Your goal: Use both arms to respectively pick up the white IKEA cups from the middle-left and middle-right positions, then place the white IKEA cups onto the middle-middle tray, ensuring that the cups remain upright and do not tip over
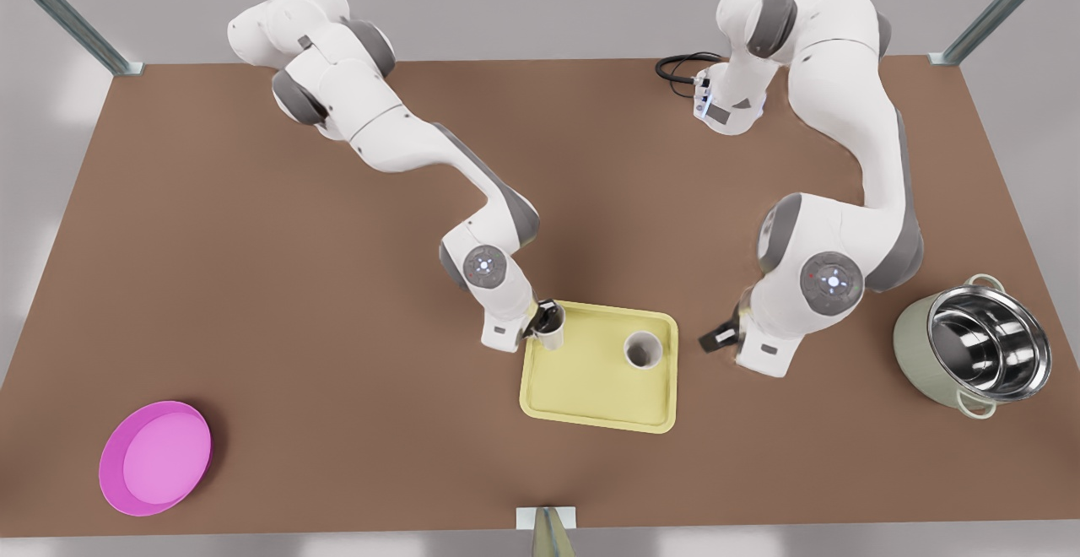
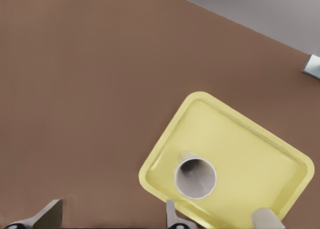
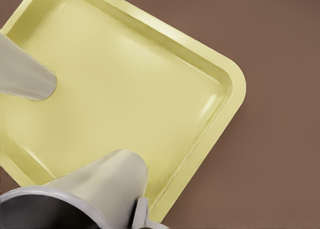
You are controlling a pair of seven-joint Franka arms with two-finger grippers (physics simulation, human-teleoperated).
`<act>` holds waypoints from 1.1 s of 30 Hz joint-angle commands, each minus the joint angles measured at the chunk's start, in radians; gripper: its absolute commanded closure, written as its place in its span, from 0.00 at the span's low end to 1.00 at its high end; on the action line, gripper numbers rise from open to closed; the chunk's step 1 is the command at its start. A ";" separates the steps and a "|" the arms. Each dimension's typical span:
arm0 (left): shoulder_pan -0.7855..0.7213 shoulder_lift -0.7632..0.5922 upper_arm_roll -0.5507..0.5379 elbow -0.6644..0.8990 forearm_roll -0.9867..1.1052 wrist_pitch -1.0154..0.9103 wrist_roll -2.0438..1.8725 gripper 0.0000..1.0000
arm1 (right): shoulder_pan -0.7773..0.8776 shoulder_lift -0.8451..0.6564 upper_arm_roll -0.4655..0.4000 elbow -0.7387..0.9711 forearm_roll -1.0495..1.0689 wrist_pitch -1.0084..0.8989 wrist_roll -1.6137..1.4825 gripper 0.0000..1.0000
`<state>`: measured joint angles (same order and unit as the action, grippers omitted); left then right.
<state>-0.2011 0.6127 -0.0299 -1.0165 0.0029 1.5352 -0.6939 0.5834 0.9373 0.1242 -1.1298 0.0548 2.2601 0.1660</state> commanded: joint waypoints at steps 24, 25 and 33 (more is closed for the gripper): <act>0.129 -0.314 -0.027 -0.398 -0.040 -0.101 0.461 0.00 | -0.069 -0.176 0.000 0.008 0.008 -0.315 0.374 0.00; 0.131 -0.315 -0.025 -0.389 -0.040 -0.101 0.462 0.00 | -0.122 -0.218 -0.003 -0.005 0.003 -0.450 0.258 0.00; 0.127 -0.315 -0.027 -0.389 -0.040 -0.101 0.461 0.00 | -0.508 -0.457 -0.017 0.004 -0.138 -0.829 -0.189 0.00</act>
<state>-0.0727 0.2988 -0.0564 -1.4056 -0.0378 1.4347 -0.3099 0.0806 0.5080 0.1067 -1.1278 -0.0970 1.6665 0.3337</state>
